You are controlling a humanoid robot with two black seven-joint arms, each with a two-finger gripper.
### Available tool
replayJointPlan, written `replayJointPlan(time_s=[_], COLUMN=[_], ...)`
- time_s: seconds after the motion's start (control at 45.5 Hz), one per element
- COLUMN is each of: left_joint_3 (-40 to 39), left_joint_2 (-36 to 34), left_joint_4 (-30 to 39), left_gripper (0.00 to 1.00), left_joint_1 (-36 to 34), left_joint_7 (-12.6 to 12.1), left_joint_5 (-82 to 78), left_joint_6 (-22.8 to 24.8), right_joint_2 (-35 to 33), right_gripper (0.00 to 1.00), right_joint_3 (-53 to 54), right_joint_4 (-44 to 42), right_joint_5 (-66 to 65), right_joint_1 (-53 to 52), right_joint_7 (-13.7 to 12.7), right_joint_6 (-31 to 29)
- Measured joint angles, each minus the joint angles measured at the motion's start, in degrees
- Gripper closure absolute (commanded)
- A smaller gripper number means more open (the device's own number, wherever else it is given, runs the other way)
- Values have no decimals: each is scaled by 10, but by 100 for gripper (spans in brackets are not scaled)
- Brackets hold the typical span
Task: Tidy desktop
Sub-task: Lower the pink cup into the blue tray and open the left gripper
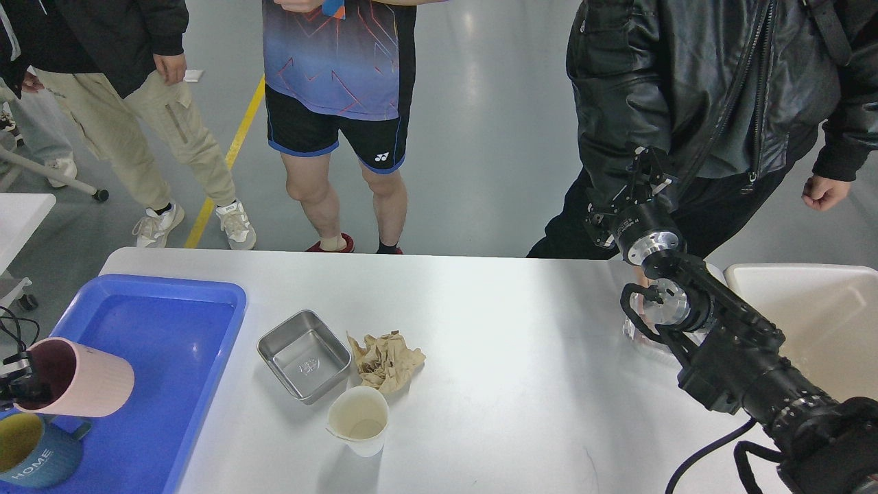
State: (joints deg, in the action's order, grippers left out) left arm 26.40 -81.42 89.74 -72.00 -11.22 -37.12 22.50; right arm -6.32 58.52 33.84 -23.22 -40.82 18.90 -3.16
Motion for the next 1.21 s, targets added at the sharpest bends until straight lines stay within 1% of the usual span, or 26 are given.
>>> replayJointPlan(time_s=[0.22, 0.373, 0.483, 0.615, 0.901, 1.12, 1.208], left_joint_3=[1, 0, -3, -5, -5, -5, -5], left_joint_2=[52, 73, 88, 107, 145, 160, 161], left_joint_4=[0, -13, -35, -54, -62, -69, -70], left_gripper=[97, 97, 96, 95, 88, 86, 81], left_joint_1=[63, 115, 138, 146, 156, 173, 178], left_joint_7=[2, 2, 2, 4, 3, -4, -4], left_joint_5=[2, 2, 2, 3, 22, 33, 33], left_joint_6=[-65, -96, -106, -117, -140, -157, -158], right_joint_2=[-1, -2, -2, -2, -3, -3, -4], right_gripper=[0, 0, 0, 0, 0, 0, 0], right_joint_3=[0, -1, -1, -1, -1, 0, 0], right_joint_4=[0, 0, 0, 0, 0, 0, 0], right_joint_5=[0, 0, 0, 0, 0, 0, 0], right_joint_1=[0, 3, 4, 4, 4, 5, 5], right_joint_7=[0, 0, 0, 0, 0, 0, 0], right_joint_6=[-1, -1, -2, -2, -2, -2, -3])
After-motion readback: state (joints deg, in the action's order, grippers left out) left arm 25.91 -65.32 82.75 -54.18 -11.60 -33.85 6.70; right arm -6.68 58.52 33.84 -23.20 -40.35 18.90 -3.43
